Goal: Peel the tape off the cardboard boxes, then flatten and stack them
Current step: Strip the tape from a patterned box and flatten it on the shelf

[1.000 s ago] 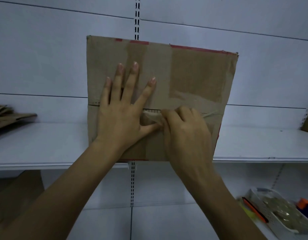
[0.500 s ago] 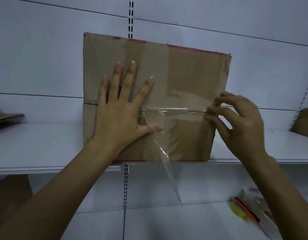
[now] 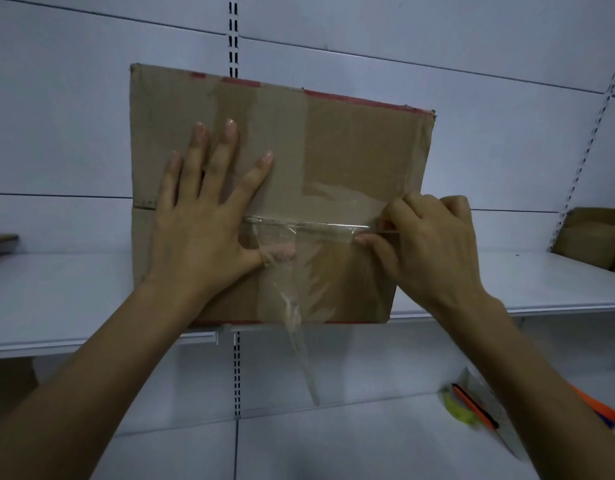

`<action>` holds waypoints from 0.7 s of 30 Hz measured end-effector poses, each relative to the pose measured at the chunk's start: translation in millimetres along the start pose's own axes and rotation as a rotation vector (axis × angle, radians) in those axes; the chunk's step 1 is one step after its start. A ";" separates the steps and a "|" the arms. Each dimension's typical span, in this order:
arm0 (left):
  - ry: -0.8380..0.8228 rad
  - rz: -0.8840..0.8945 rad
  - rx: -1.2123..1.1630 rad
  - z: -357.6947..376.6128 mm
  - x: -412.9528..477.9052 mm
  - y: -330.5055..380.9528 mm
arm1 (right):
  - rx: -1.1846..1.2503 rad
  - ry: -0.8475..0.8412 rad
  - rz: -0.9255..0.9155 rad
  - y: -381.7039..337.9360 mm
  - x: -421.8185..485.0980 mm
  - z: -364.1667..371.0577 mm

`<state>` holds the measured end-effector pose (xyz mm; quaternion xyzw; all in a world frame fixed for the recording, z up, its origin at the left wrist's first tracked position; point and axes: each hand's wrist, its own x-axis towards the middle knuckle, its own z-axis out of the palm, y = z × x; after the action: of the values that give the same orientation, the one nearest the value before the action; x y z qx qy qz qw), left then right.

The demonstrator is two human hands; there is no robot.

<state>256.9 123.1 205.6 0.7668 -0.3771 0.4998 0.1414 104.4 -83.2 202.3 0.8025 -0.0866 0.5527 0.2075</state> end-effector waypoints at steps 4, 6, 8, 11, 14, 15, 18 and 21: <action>-0.026 -0.004 -0.032 -7.7 -1.4 -3.6 | 0.080 0.033 0.123 -13.6 1.9 -0.3; -0.072 0.027 -0.014 -14.2 -0.8 -6.9 | 0.145 0.044 0.180 -16.8 1.3 -0.4; -0.185 0.062 0.053 -28.6 -2.8 -10.9 | 0.179 0.076 0.211 -19.7 -1.4 0.4; -0.352 0.001 0.182 -61.6 1.6 -0.1 | 0.229 0.159 0.204 -28.6 -7.0 4.6; -0.159 0.044 0.100 -78.4 16.1 43.7 | 0.383 0.220 0.148 -38.1 -13.4 6.5; -0.125 0.061 0.035 -76.8 20.1 64.0 | 0.480 0.214 0.113 -37.9 -15.9 4.9; -0.144 -0.037 -0.166 -57.0 21.3 110.0 | 1.008 0.146 0.079 -16.9 -22.7 -1.3; -0.187 -0.106 -0.100 -37.8 12.1 126.4 | 1.255 0.190 0.275 22.8 -31.0 2.7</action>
<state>143.6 54.9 213.4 0.8211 -0.3719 0.3984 0.1699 86.7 -107.6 178.3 0.7006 0.1694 0.5882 -0.3667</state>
